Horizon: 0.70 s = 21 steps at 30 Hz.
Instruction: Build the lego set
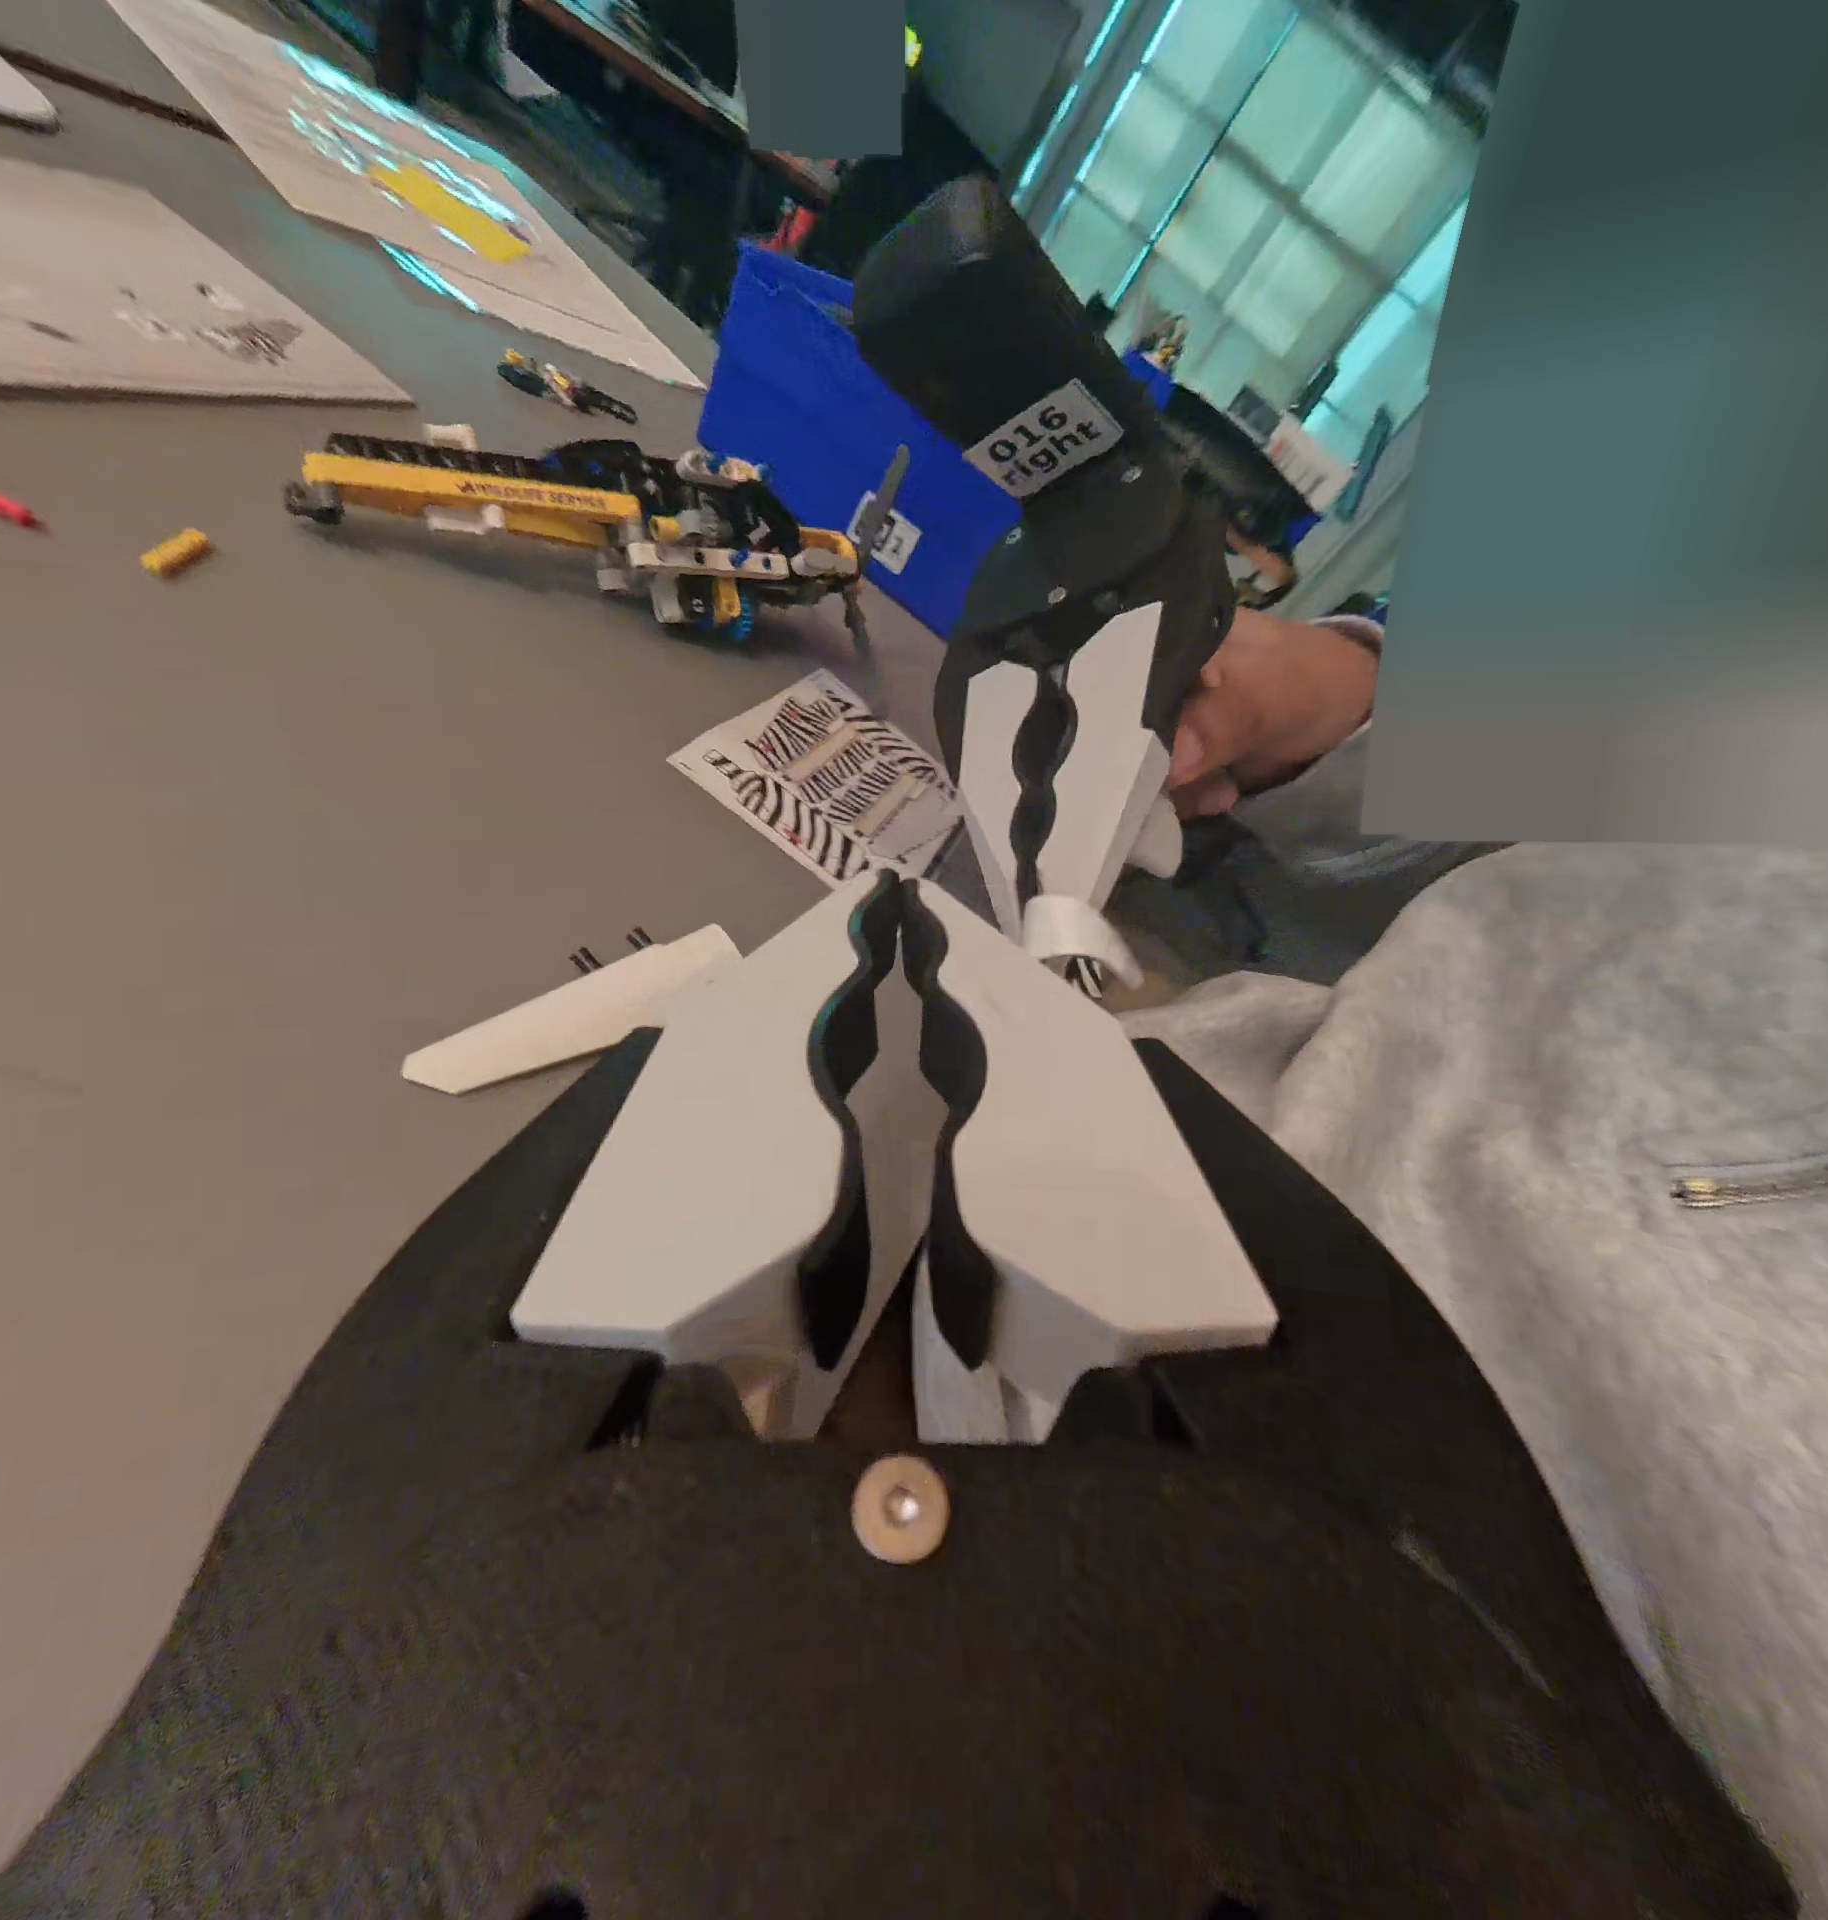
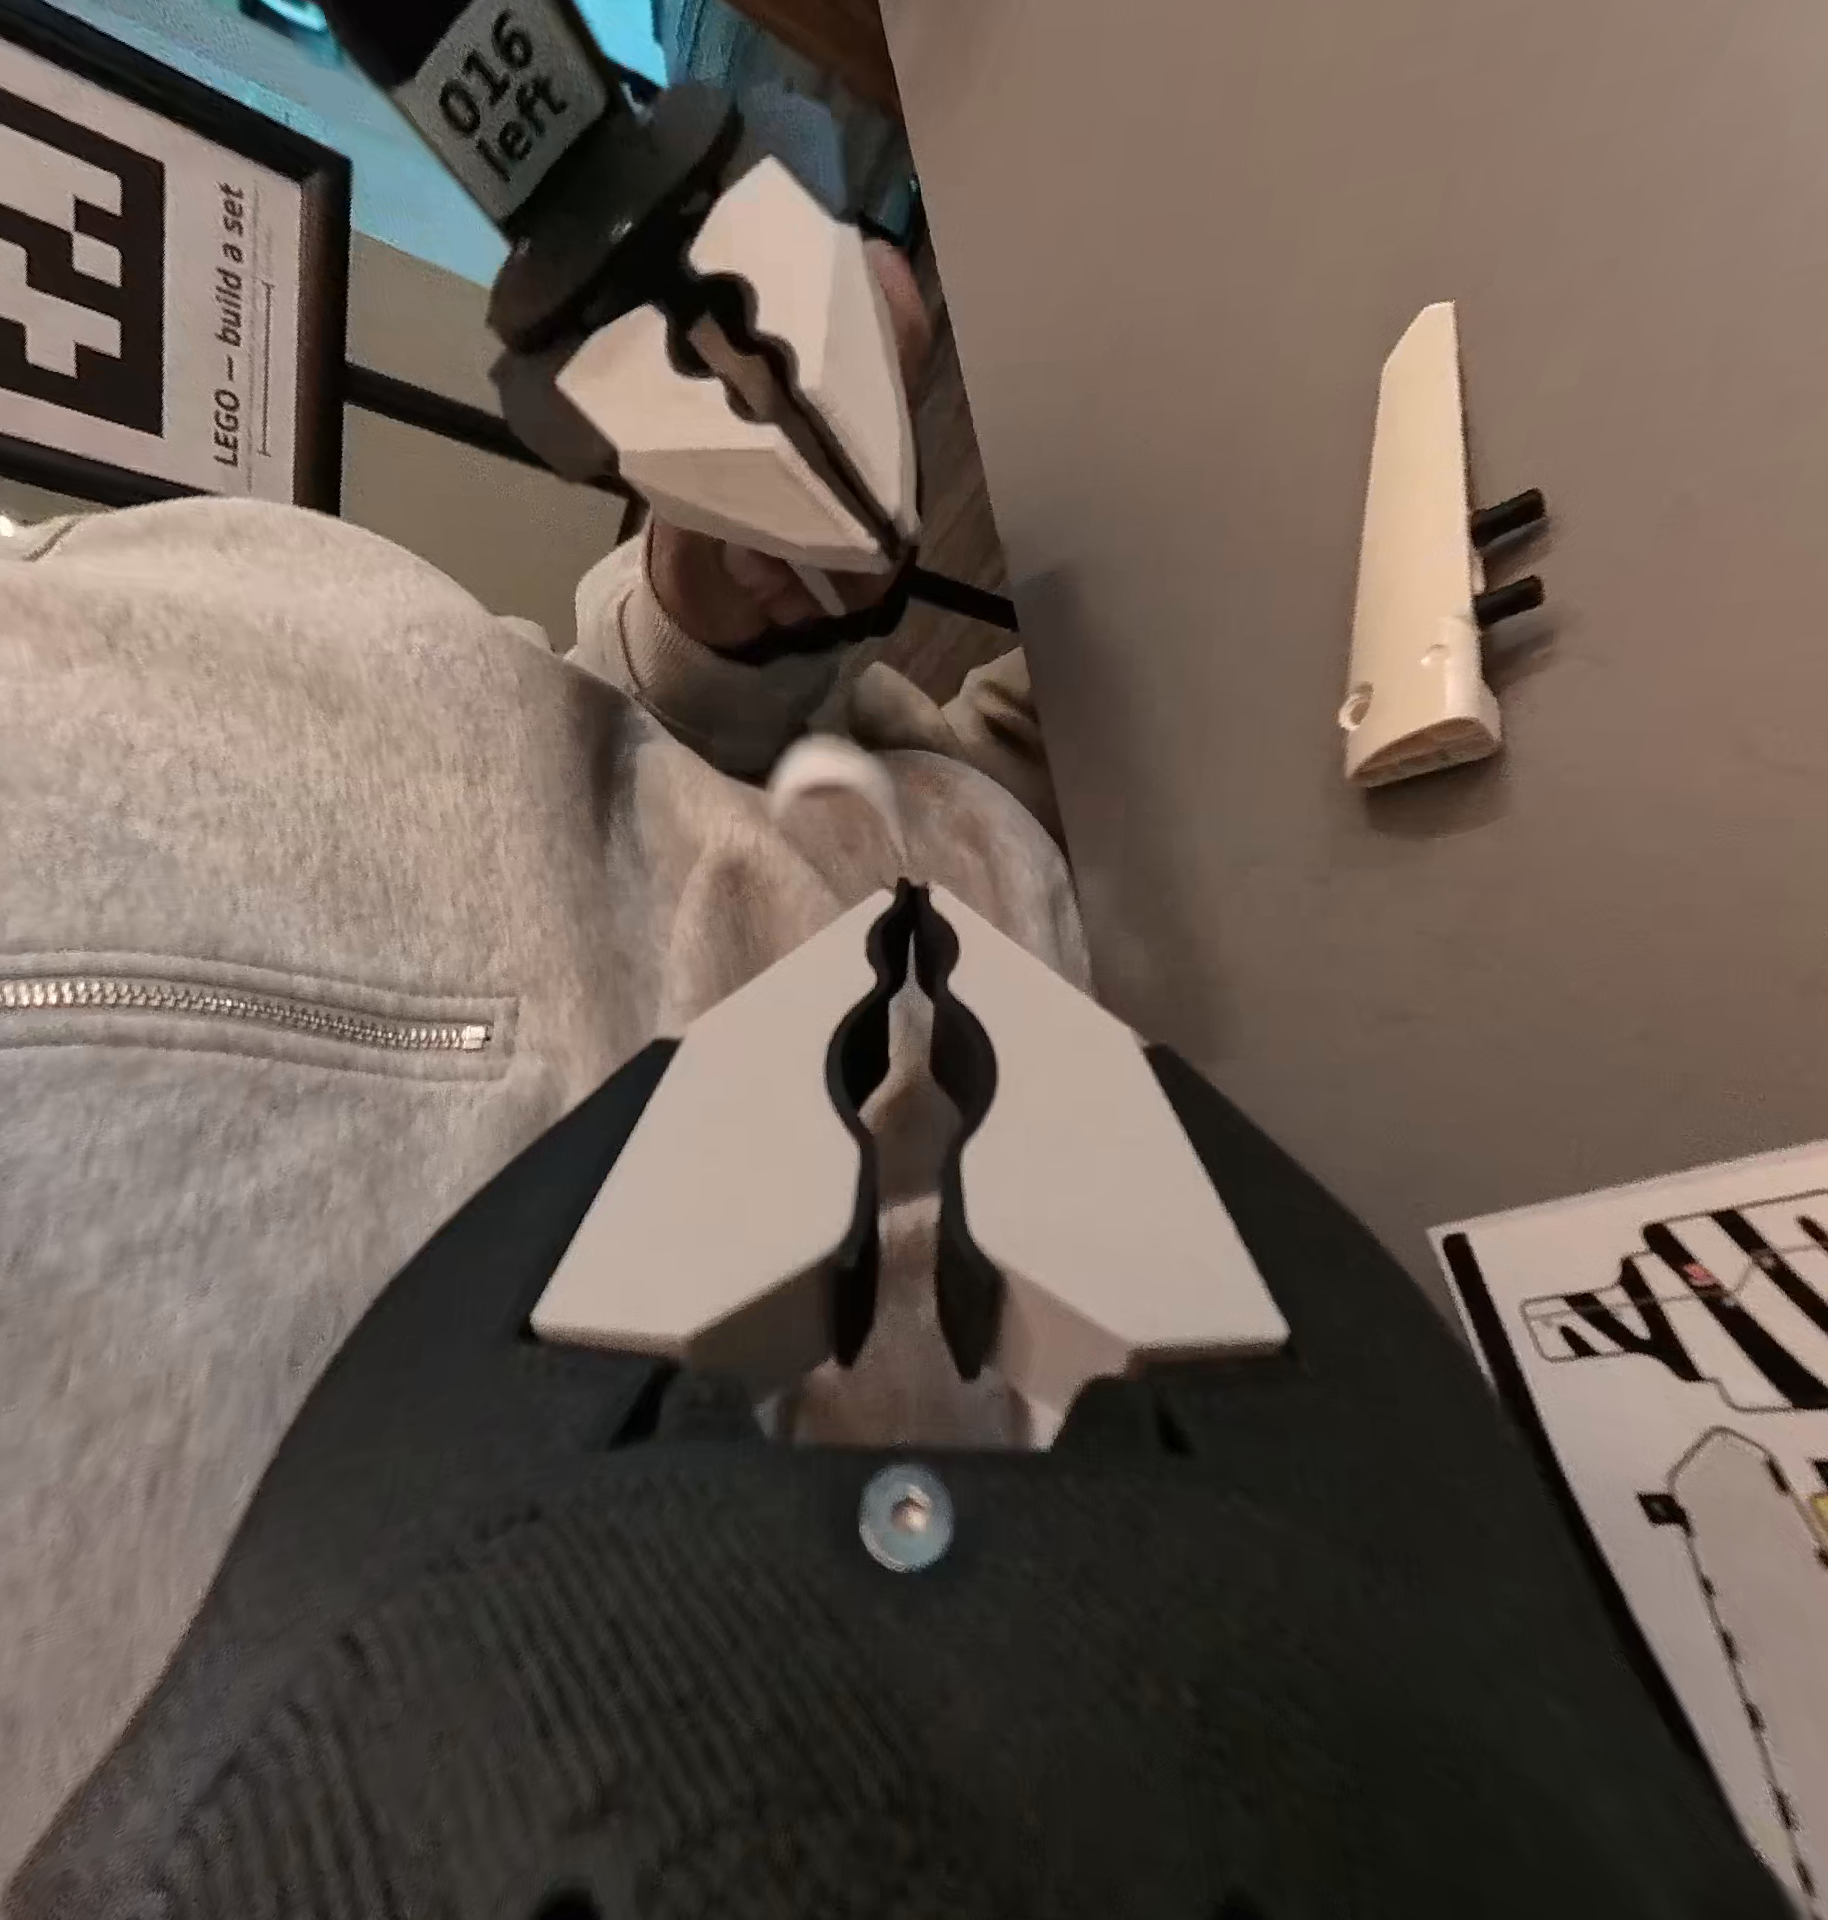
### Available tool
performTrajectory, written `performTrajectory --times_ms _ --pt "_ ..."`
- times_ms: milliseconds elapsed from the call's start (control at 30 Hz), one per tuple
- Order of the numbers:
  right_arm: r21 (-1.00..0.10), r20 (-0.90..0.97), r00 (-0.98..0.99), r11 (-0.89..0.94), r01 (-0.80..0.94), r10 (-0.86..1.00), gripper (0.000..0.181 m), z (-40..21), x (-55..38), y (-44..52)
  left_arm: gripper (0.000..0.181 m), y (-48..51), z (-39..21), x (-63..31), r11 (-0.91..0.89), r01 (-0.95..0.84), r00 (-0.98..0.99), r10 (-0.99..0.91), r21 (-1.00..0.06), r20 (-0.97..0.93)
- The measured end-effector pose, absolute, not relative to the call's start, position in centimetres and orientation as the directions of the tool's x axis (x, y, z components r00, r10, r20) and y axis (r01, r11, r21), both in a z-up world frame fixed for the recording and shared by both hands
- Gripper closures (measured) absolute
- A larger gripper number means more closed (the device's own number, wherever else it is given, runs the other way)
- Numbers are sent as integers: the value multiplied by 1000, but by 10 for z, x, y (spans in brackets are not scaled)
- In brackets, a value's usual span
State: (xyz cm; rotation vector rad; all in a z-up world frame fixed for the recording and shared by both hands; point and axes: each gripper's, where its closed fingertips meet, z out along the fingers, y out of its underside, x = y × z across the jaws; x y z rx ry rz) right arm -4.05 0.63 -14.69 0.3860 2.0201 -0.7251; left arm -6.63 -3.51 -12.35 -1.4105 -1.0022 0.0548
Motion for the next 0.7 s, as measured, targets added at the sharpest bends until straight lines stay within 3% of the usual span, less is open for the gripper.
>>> performTrajectory --times_ms 133,233,333,467,600,700 --pt "-325 -841 -540 808 492 -9 181 -152 -39 13 181 -24 -116 -59 256 531 661 471 -808 584" --pt "-300 -845 -534 806 510 23 181 -155 -42 13 151 -11 -110 -50 211 506 723 425 -836 545" --pt "-264 -866 -498 809 526 41 181 -155 -43 13 135 1 -129 -46 -7 428 761 541 -904 357" --pt "-251 -877 -479 818 517 34 181 -155 -40 14 155 6 -137 -52 -96 384 745 620 -918 247" --pt "-277 -860 -511 825 492 17 181 -158 -40 17 181 -8 -125 -56 83 443 707 580 -892 405" --pt "-300 -872 -488 808 508 -17 181 -152 -42 16 181 -17 -122 -59 217 533 655 506 -818 561"
